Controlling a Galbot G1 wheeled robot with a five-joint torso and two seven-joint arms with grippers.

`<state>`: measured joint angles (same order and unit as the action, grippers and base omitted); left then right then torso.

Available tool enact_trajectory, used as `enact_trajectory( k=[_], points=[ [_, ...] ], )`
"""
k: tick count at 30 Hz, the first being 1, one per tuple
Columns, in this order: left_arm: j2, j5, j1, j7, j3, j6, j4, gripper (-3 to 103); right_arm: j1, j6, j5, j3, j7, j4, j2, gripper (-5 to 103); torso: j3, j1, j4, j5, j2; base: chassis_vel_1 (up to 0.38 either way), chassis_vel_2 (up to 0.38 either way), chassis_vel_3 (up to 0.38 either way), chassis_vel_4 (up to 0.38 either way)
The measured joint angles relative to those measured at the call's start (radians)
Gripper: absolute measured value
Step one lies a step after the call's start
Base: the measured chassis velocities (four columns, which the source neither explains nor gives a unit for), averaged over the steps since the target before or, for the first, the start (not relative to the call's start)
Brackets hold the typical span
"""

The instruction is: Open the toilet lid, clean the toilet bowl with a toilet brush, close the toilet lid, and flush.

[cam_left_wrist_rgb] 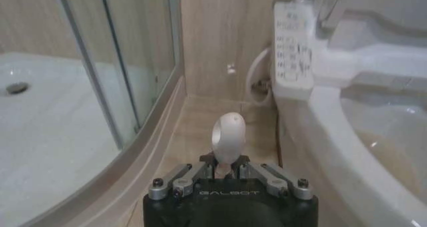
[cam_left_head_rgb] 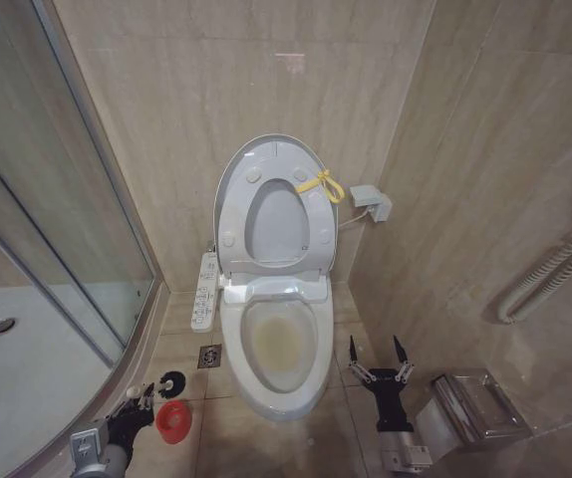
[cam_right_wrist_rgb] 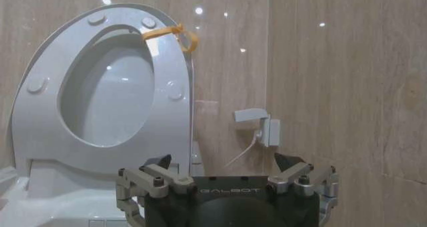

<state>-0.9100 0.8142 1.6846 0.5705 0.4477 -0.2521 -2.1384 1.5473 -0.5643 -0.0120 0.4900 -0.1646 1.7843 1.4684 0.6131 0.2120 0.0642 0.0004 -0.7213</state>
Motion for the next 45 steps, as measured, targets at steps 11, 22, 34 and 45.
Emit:
enact_trajectory(
  k=[11, 22, 34, 45],
  points=[
    [-0.025, -0.004, -0.103, -0.015, -0.055, -0.002, 0.157, 18, 0.0, -0.004, 0.013, 0.011, -0.003, -0.002, -0.018, 100, 0.0, 0.0, 0.0001, 0.0, 0.0, 0.0, 0.0, 0.0, 0.0],
    [-0.06, 0.028, -0.208, -0.032, -0.088, -0.014, 0.279, 18, -0.014, 0.0, 0.017, 0.012, -0.005, -0.013, -0.021, 100, 0.0, 0.0, 0.0, 0.0001, 0.0, 0.0, 0.0, 0.0, 0.0],
    [-0.082, 0.035, -0.268, -0.039, -0.139, -0.015, 0.382, 18, -0.021, 0.003, 0.019, 0.018, -0.006, -0.029, -0.018, 100, 0.0, 0.0, 0.0, 0.0001, 0.0, 0.0, 0.0, 0.0, 0.0],
    [-0.088, 0.033, -0.301, -0.049, -0.151, -0.009, 0.462, 18, -0.022, 0.005, 0.025, 0.025, -0.008, -0.029, -0.02, 100, 0.0, 0.0, 0.0, 0.0003, 0.0, 0.0, 0.0, 0.0, 0.0]
  ],
)
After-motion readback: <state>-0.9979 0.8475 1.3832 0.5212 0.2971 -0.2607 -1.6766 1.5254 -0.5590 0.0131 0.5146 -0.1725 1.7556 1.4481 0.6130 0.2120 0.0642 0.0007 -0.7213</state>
